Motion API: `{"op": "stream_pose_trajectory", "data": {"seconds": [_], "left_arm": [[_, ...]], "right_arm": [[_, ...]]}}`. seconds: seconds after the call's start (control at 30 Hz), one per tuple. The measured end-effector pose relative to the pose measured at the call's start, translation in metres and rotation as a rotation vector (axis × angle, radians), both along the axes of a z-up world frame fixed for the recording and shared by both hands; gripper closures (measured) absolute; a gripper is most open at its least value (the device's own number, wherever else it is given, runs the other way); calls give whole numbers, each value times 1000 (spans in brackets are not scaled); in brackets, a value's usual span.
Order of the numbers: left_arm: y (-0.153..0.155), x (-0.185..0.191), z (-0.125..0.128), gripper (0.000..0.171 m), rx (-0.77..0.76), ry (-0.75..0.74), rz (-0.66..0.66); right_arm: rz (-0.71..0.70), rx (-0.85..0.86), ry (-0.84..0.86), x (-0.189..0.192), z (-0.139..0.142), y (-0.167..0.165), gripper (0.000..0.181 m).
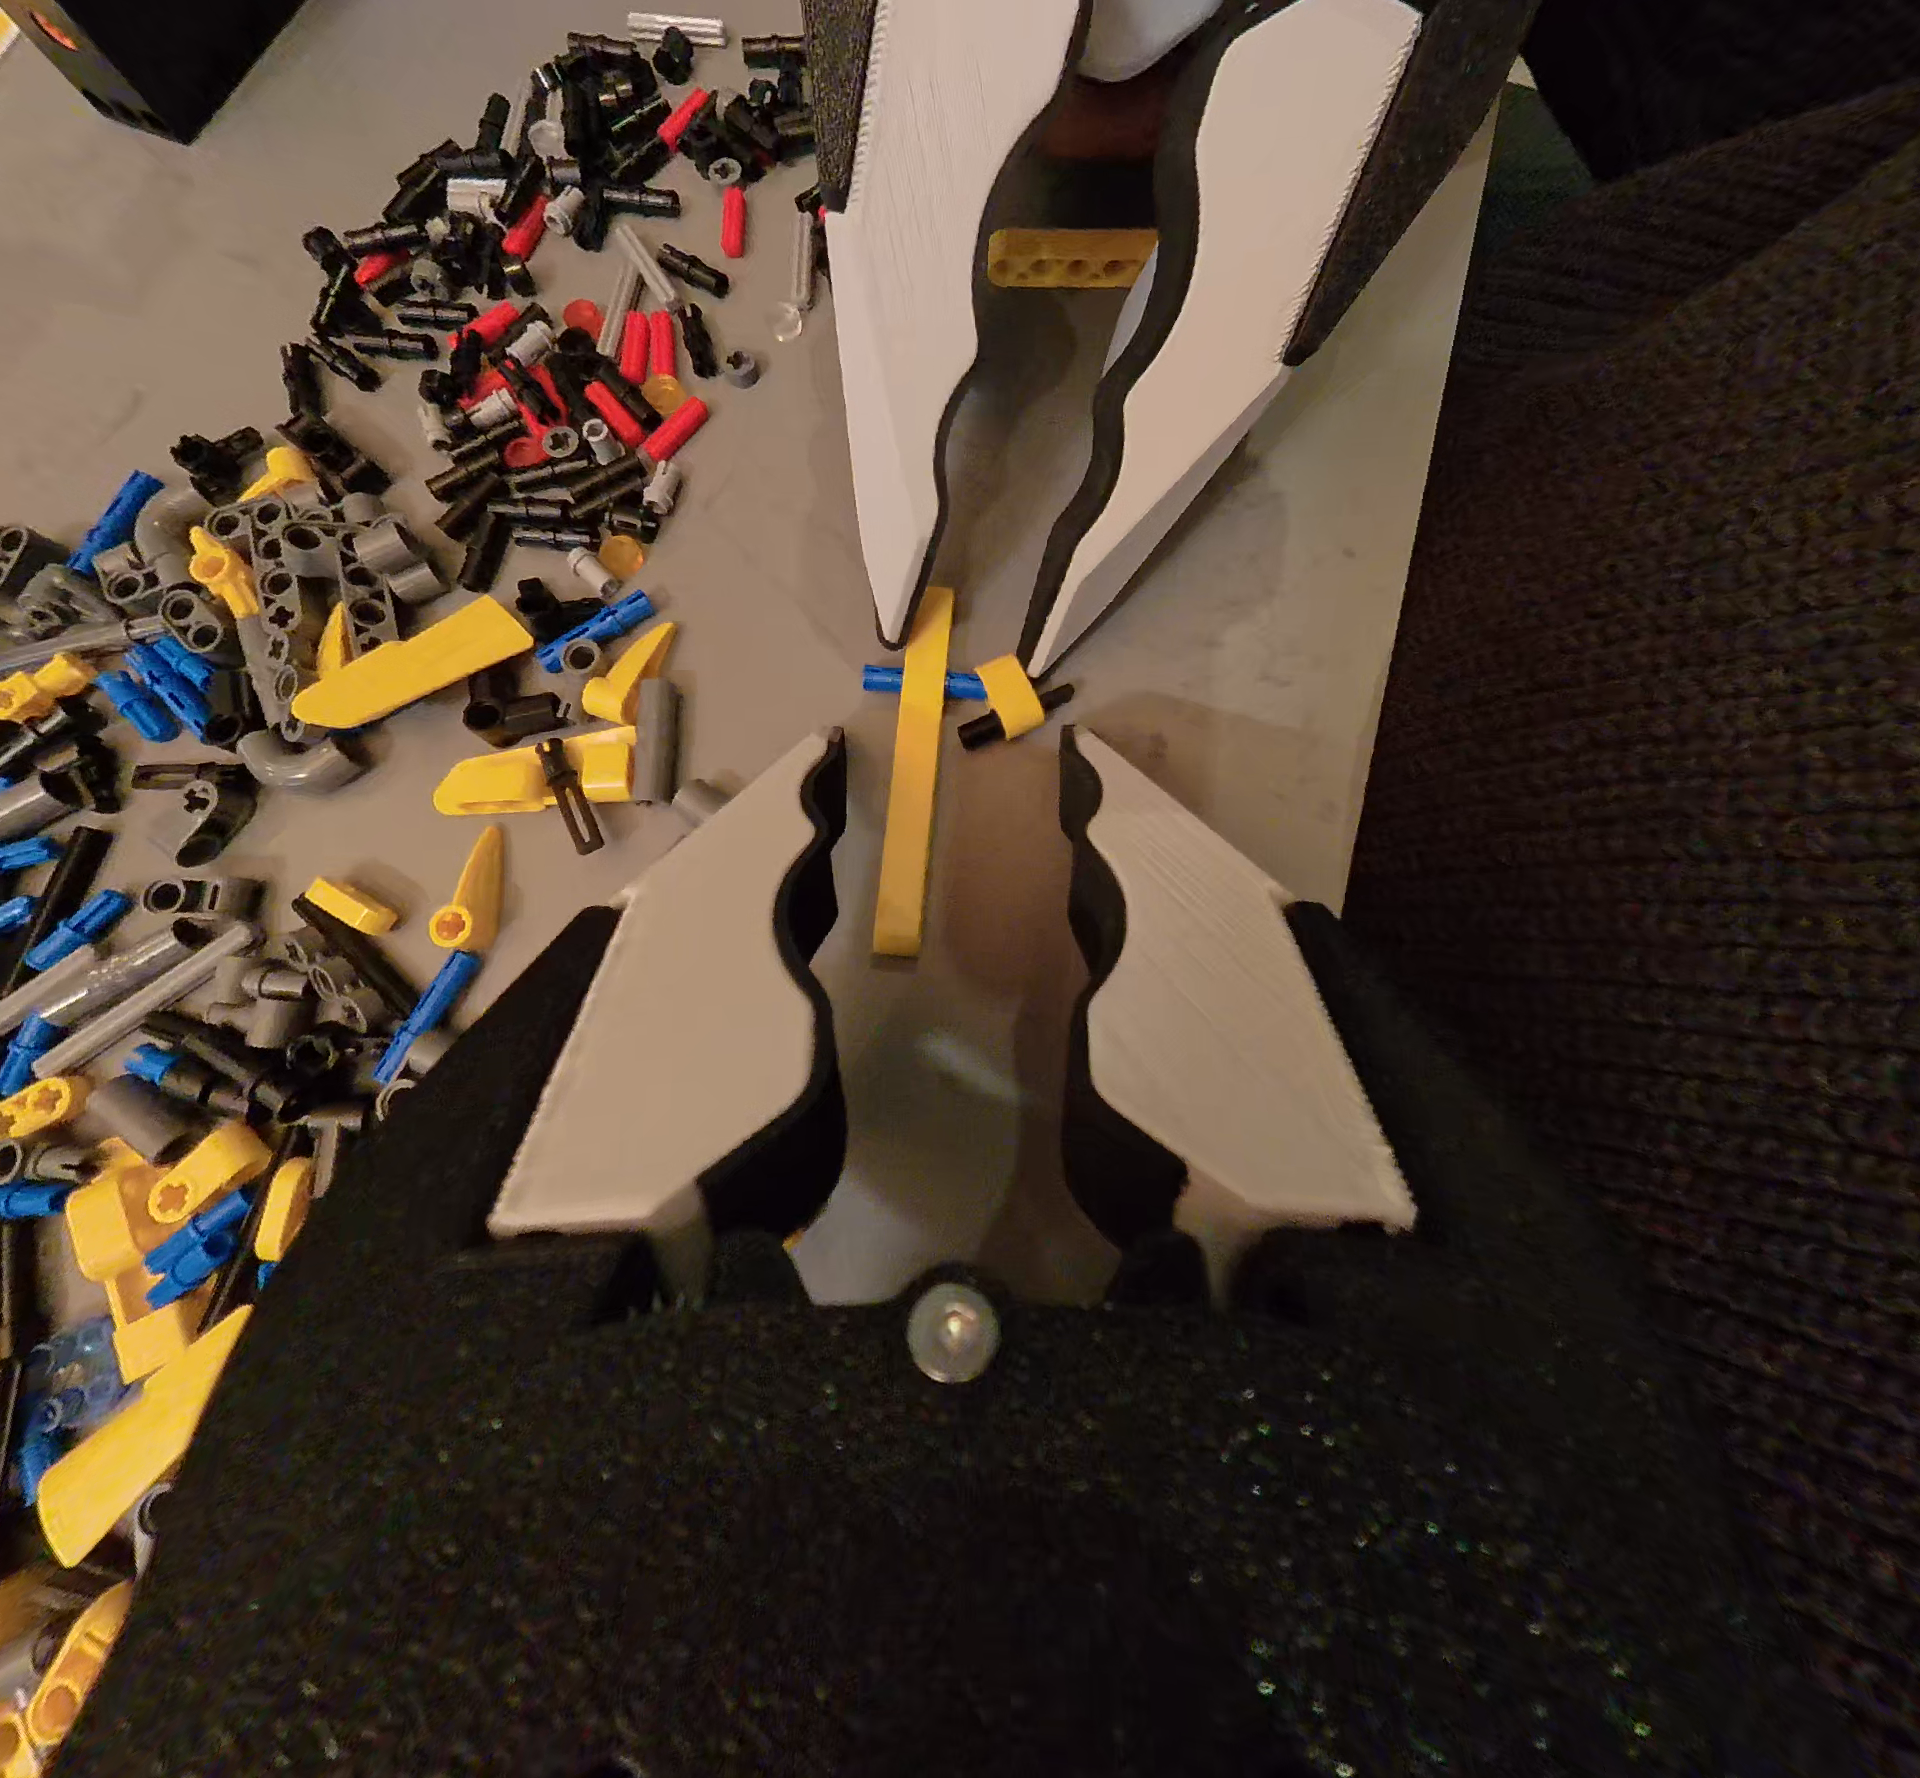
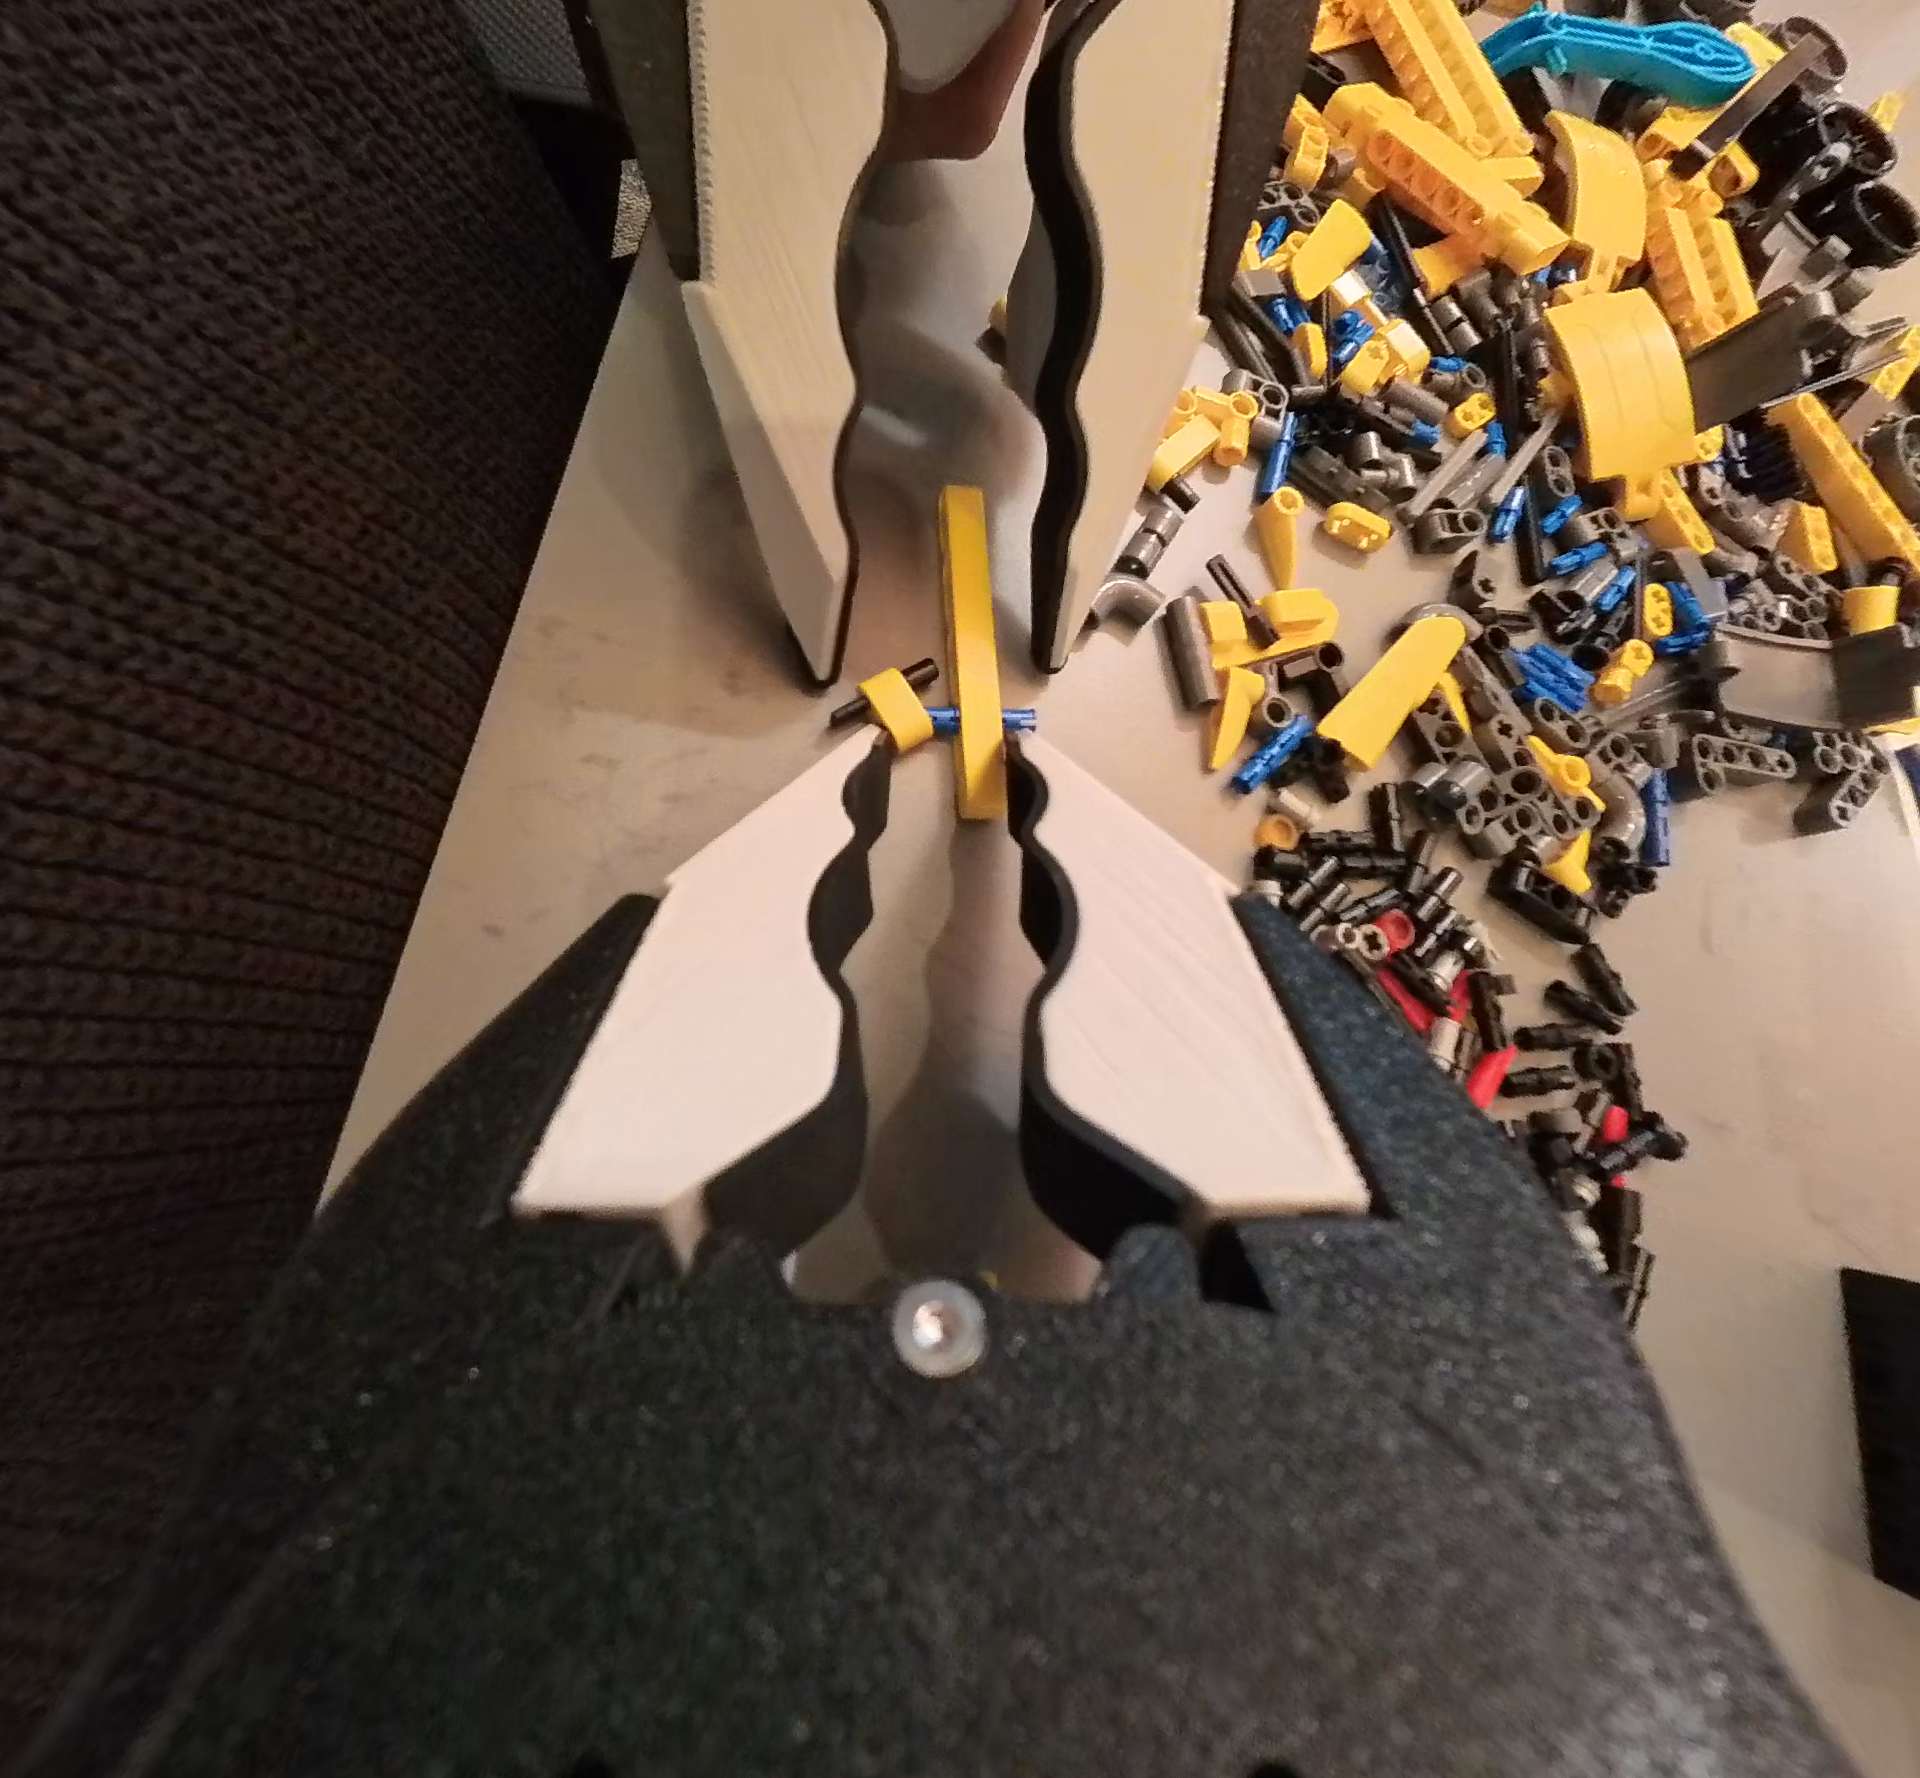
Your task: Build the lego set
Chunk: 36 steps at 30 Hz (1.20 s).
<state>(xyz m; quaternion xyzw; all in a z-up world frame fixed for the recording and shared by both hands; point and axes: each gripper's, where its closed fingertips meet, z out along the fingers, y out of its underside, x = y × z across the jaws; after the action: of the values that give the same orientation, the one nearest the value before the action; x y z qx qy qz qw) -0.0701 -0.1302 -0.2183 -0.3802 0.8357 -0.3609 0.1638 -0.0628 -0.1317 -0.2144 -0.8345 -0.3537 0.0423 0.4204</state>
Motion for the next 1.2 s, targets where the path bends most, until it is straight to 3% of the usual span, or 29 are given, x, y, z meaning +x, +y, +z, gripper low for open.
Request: {"op": "stream_pose_trajectory", "data": {"seconds": [0.63,0.87,1.03,1.2], "left_arm": [[0,-1,0,151,5,-7,-6],[1,-2,1,151,6,-11,-2],[-2,-7,15,148,-59,-29,-1],[1,-2,6,141,10,-20,66]], "right_arm": [[8,-3,-5,1,0,1,157],[11,-10,-25,3,0,-1,157],[8,-19,-42,10,2,-5,154],[60,-61,-78,14,4,-7,149]]}}
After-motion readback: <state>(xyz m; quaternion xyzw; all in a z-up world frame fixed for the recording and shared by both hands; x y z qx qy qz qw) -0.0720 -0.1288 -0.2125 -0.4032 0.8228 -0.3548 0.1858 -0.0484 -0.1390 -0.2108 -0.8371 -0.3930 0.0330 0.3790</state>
